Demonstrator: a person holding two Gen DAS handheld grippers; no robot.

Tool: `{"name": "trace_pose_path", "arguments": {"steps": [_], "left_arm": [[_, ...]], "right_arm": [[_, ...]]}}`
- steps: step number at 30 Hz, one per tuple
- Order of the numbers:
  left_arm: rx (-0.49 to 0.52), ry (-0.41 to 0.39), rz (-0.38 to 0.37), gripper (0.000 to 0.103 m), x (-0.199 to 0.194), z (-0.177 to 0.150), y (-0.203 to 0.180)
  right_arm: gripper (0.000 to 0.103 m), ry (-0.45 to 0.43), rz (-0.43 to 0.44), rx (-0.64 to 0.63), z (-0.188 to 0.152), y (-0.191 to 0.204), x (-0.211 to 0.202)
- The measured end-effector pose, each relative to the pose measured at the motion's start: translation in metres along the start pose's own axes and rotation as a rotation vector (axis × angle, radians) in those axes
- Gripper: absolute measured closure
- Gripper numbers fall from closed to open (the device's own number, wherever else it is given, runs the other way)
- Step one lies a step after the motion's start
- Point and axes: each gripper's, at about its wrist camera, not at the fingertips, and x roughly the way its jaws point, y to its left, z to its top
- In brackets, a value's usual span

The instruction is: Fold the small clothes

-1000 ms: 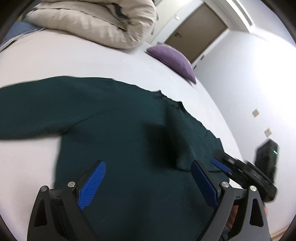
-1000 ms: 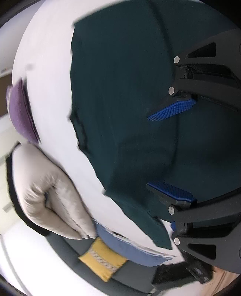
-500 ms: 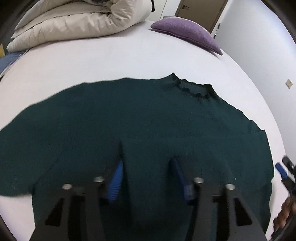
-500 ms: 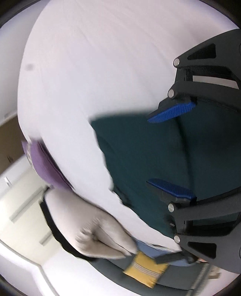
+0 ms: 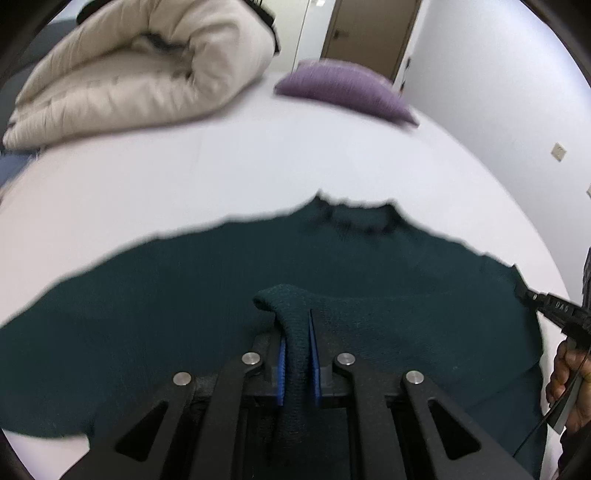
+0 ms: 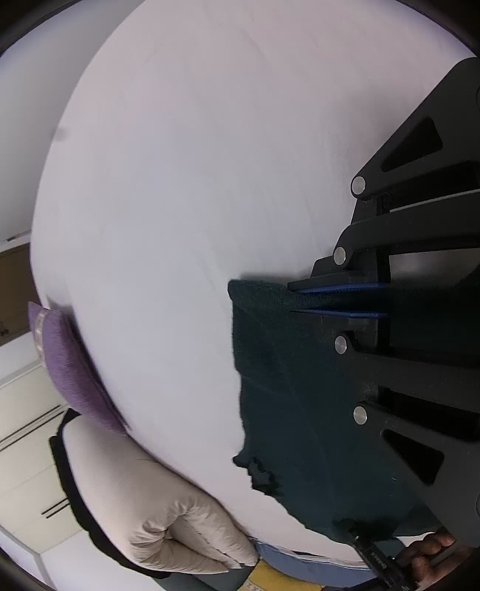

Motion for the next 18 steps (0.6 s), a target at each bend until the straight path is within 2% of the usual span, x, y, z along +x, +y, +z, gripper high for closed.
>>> {"name": "trace_pose_path", "arguments": {"steps": [3,4,6,7,10,13,14,16,18], "left_arm": [[0.004,-0.074,-0.009,0.092,-0.007,0.008,-0.002],[0.001,-0.074,-0.007,0.091,-0.002,0.008,-0.001],[0.000,-0.010,0.029,0.091,0.027,0.002,0.009],[-0.011,0.028,0.039,0.089,0.042,-0.006,0.015],[-0.010,-0.013,0.026,0.084,0.044,-0.014,0.017],[-0.016,-0.013,0.029,0.074,0.040,-0.014,0.019],[-0.017,-0.016,0.032,0.067,0.038,-0.014,0.020],[-0.027,-0.024,0.044,0.056,0.033,-0.018,0.023],[-0.039,-0.030,0.044,0.054,0.027,-0.023,0.025]], "right_arm": [[0.097,-0.051,0.029,0.026,-0.003,-0.006,-0.013],[0.097,-0.059,0.038,0.036,-0.004,-0.005,-0.012],[0.097,-0.054,0.037,0.060,-0.007,-0.007,0.000],[0.097,-0.023,0.035,0.070,-0.010,-0.014,0.011],[0.098,-0.037,0.059,0.076,-0.012,-0.021,0.014],[0.094,-0.012,0.071,0.086,-0.006,-0.024,0.011],[0.087,-0.014,0.059,0.101,-0.007,-0.023,0.008],[0.083,-0.064,-0.016,0.127,-0.008,-0.021,-0.011],[0.083,-0.119,-0.005,0.112,-0.013,-0.011,-0.031]]}}
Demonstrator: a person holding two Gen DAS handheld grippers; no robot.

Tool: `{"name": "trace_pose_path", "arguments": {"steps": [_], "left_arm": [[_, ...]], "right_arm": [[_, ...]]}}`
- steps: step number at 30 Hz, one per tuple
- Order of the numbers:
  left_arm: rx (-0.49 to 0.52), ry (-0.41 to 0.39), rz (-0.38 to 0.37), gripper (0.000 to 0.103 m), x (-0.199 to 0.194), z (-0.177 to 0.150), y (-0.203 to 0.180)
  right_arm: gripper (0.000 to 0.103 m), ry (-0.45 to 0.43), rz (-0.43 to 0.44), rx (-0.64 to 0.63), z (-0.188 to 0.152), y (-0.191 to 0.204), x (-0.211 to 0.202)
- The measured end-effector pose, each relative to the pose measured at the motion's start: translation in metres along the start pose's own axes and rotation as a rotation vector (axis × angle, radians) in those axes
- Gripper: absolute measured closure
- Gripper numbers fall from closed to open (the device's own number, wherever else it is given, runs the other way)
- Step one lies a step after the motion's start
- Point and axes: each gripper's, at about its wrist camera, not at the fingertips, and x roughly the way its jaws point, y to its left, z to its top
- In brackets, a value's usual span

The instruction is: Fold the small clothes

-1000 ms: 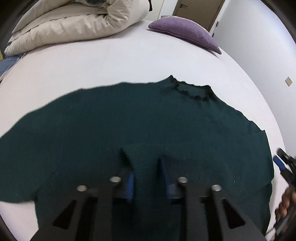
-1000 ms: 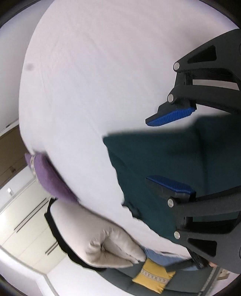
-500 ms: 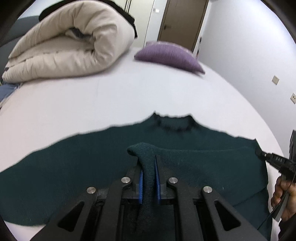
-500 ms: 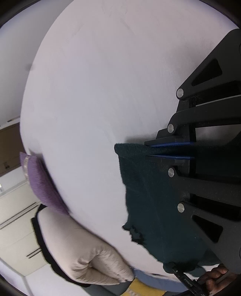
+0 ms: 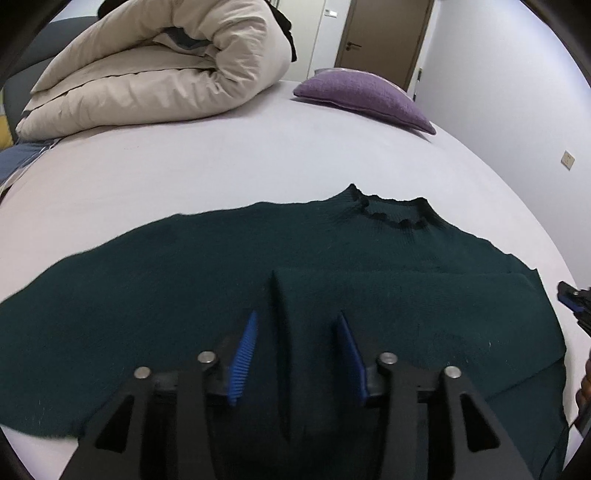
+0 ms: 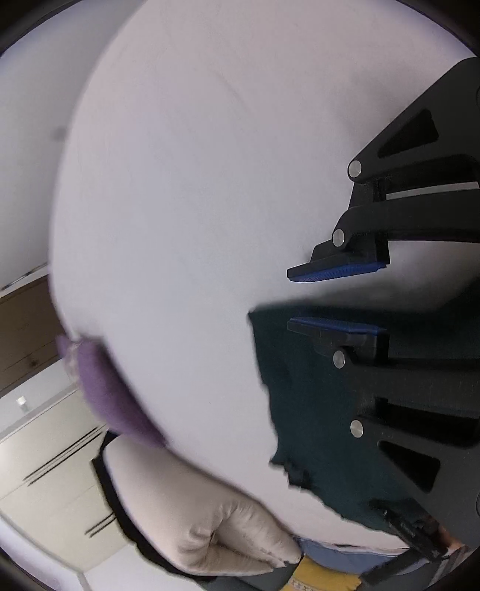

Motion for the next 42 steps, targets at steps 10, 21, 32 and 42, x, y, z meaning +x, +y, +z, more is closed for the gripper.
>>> {"name": "trace_pose_path", "arguments": {"steps": [10,21,32,42], "left_arm": [[0.041,0.048,-0.004,0.078,-0.005,-0.010,-0.008],[-0.024,0.049,-0.045,0.096,-0.031,-0.018,-0.005],[-0.128,-0.017,-0.050,0.036,-0.059,-0.016,0.028],[-0.687,-0.141,-0.069,0.026,-0.169,-0.104,0.230]], "right_arm": [[0.092,0.118,0.048,-0.101,-0.036,0.014,0.017],[0.061,0.098,-0.108,-0.158,-0.046,0.031,0.001],[0.060,0.043,-0.144,-0.193,-0.053,0.033,-0.012],[0.044,0.021,0.226,-0.191,-0.105,0.082,-0.100]]}}
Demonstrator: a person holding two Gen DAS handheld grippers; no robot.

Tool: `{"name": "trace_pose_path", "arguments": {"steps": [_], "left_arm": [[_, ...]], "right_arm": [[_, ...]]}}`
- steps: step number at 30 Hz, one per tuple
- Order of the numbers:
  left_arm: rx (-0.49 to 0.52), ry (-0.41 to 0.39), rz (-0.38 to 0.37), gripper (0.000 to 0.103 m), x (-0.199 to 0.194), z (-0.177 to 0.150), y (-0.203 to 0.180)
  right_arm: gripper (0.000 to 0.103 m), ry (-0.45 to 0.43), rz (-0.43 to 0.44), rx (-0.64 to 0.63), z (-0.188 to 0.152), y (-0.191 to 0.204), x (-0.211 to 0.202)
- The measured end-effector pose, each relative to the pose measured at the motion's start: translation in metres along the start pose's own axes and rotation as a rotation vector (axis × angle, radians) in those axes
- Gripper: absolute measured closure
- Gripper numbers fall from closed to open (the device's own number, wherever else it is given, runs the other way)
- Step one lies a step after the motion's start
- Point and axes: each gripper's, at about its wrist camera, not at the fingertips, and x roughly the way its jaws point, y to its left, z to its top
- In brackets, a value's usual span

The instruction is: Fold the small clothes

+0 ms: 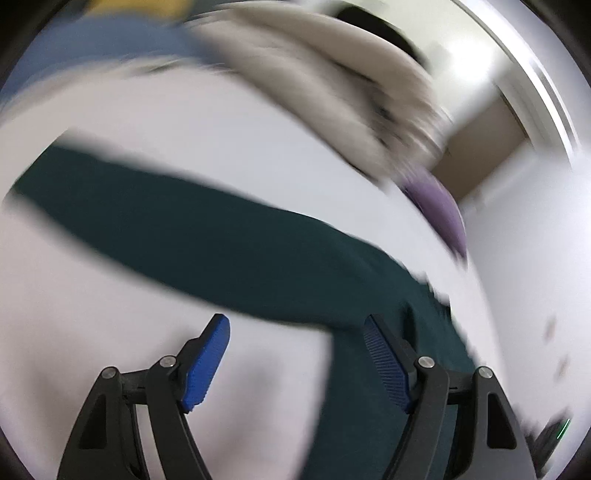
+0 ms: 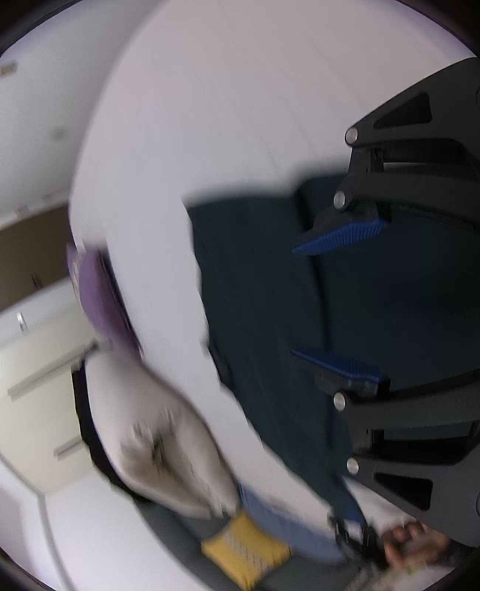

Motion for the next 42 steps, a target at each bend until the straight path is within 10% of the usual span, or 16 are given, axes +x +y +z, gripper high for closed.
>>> {"name": "trace_pose_path", "arguments": {"steps": [8,16,18,20,22,32,38,42], "left_arm": [[-0.491,-0.139,-0.046,0.026,-0.031,0.019,0.132],[-0.587,-0.197,-0.095,0.028,-0.014,0.047,0.157],[-0.576,-0.206,-0.100,0.044,-0.012,0.053,0.158],[-0.574,-0.190,-0.086,0.083,-0.009,0.053,0.163],[-0.550,-0.192,-0.055,0.095,-0.006,0.055,0.158],[0.259,-0.210,0.110,0.095,-0.004,0.012,-0.080],[0.839,-0.154,0.102,0.095,0.052,-0.106,-0.266],[1.011,-0.067,0.116,0.090,0.104,-0.180,-0.308]], "right_arm": [[0.037,0.173,0.239,0.046,-0.060,0.079,0.024],[0.037,0.186,0.267,0.077,-0.074,0.106,0.027],[0.037,0.185,0.263,0.071,-0.076,0.109,0.024],[0.037,0.182,0.261,0.068,-0.076,0.110,0.023],[0.037,0.180,0.258,0.070,-0.076,0.107,0.024],[0.040,0.105,0.226,0.170,-0.085,0.057,-0.001],[0.040,0.045,0.195,0.280,-0.092,0.003,-0.025],[0.040,0.020,0.167,0.334,-0.092,-0.030,-0.036]]}}
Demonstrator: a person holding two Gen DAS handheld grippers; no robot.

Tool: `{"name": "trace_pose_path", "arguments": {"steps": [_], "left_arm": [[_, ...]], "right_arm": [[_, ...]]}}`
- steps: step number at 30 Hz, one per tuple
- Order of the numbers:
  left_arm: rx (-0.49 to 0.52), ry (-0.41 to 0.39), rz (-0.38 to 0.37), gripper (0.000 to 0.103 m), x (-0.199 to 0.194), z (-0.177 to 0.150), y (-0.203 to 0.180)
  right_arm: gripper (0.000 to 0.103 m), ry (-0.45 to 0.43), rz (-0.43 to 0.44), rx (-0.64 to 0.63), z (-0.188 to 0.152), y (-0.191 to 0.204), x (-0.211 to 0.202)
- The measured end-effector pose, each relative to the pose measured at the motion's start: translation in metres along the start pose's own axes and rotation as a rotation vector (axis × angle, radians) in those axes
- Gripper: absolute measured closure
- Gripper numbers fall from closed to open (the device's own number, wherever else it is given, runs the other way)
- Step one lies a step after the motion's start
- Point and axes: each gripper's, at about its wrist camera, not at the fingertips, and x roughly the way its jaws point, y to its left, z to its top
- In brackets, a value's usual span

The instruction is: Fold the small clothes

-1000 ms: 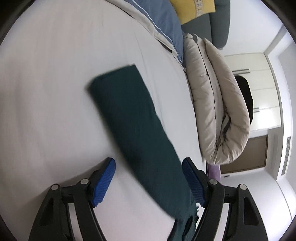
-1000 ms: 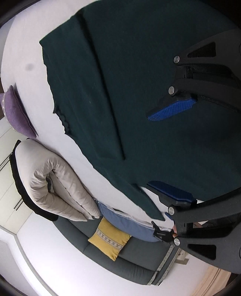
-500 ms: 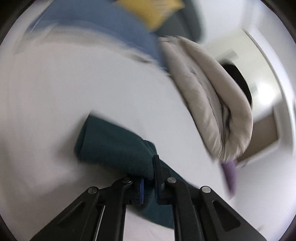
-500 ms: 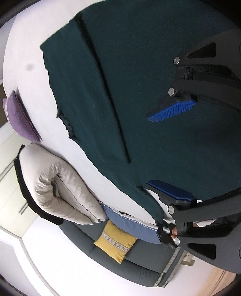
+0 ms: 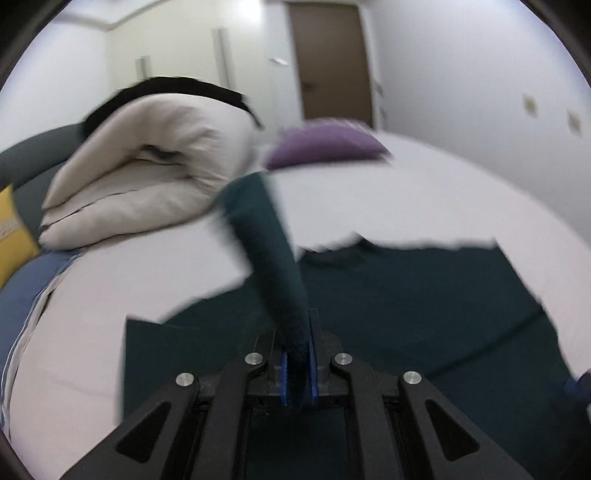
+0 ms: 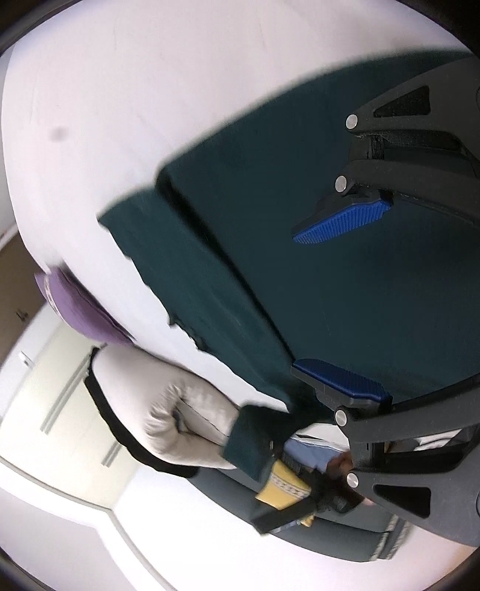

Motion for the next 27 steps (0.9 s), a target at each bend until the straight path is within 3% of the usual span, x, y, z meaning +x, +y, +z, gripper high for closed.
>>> {"name": "trace_pose_path", "arguments": {"steps": [1,4,7,10,14,19,21,24,27], "left_arm": [[0.016,0.021,-0.016,0.087,0.008,-0.003,-0.012],[0.082,0.076,-0.013,0.034,0.025,-0.017,-0.038],[0.114,0.064,-0.021,0.021,0.014,-0.031,-0.039],[0.078,0.078,-0.077,0.019,-0.003,-0.042,-0.013],[-0.052,0.063,-0.165,0.019,-0.030,-0.058,0.037],[-0.227,-0.003,-0.121,0.019,-0.039,-0.064,0.116],[-0.298,0.002,-0.087,0.020,-0.030,-0.070,0.149],[-0.373,-0.010,-0.062,0.023,-0.024,-0.083,0.181],[-0.431,0.002,-0.057,0.026,-0.015,-0.091,0.197]], "right_arm": [[0.040,-0.001,-0.007,0.006,0.002,-0.006,-0.002],[0.040,0.002,-0.037,0.007,0.006,-0.019,-0.006],[0.038,0.011,-0.052,-0.003,0.010,-0.020,-0.001],[0.038,0.028,-0.053,-0.037,0.017,-0.008,0.013],[0.038,0.075,-0.050,-0.138,0.030,0.032,0.050],[0.041,0.160,-0.073,-0.210,0.048,0.072,0.122],[0.044,0.199,-0.129,-0.211,0.055,0.080,0.155],[0.057,0.272,-0.227,-0.222,0.057,0.083,0.194],[0.081,0.282,-0.277,-0.295,0.056,0.091,0.211]]}}
